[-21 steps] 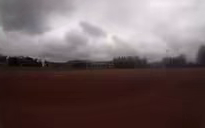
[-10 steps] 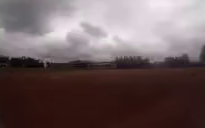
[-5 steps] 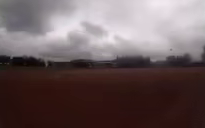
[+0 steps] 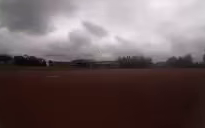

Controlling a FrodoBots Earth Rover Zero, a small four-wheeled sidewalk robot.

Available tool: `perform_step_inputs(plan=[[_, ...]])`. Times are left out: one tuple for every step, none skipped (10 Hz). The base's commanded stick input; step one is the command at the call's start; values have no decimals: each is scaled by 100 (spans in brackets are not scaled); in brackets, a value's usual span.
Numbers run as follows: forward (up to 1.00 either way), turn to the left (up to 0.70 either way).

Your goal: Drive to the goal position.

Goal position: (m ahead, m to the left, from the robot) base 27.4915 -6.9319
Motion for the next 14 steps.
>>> perform_step_inputs(plan=[[70, 0], [70, 0], [70, 0], [70, 0], [70, 0], [70, 0], [70, 0], [70, 0], [70, 0], [70, 0], [70, 0], [70, 0], [70, 0], [70, 0]])
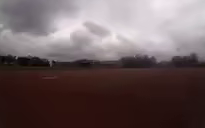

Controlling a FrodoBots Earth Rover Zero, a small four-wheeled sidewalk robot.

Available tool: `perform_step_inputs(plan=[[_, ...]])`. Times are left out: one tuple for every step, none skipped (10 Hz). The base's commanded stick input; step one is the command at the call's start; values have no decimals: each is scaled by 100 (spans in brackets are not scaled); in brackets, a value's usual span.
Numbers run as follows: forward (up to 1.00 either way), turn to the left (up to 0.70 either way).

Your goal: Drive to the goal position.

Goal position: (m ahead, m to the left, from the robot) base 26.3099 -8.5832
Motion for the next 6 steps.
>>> perform_step_inputs(plan=[[70, 0], [70, 0], [70, 0], [70, 0], [70, 0], [70, 0]])
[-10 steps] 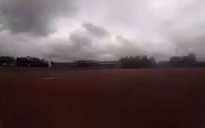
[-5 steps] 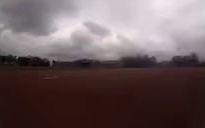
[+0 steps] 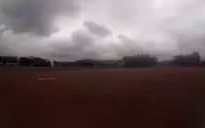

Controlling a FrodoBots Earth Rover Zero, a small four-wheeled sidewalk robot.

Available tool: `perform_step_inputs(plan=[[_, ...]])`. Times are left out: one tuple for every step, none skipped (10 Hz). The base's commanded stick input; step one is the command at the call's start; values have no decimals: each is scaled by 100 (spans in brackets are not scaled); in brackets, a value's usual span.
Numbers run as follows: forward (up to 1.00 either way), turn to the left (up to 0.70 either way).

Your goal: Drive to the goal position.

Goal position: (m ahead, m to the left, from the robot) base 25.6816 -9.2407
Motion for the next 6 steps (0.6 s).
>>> perform_step_inputs(plan=[[70, 0], [70, 0], [70, 0], [70, 0], [70, 0], [70, 0]])
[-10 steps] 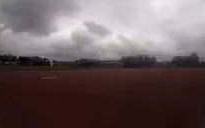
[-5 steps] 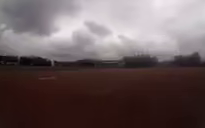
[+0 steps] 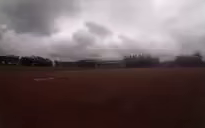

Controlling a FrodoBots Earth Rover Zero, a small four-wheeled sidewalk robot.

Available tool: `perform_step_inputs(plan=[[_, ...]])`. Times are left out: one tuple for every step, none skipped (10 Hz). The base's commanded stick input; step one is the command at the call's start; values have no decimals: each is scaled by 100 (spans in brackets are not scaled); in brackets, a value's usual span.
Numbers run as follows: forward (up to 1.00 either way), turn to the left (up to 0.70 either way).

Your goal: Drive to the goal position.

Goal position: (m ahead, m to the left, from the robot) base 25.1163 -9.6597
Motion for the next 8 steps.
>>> perform_step_inputs(plan=[[70, 0], [70, 0], [70, 0], [70, 0], [70, 0], [70, 0], [70, 0], [70, 0]])
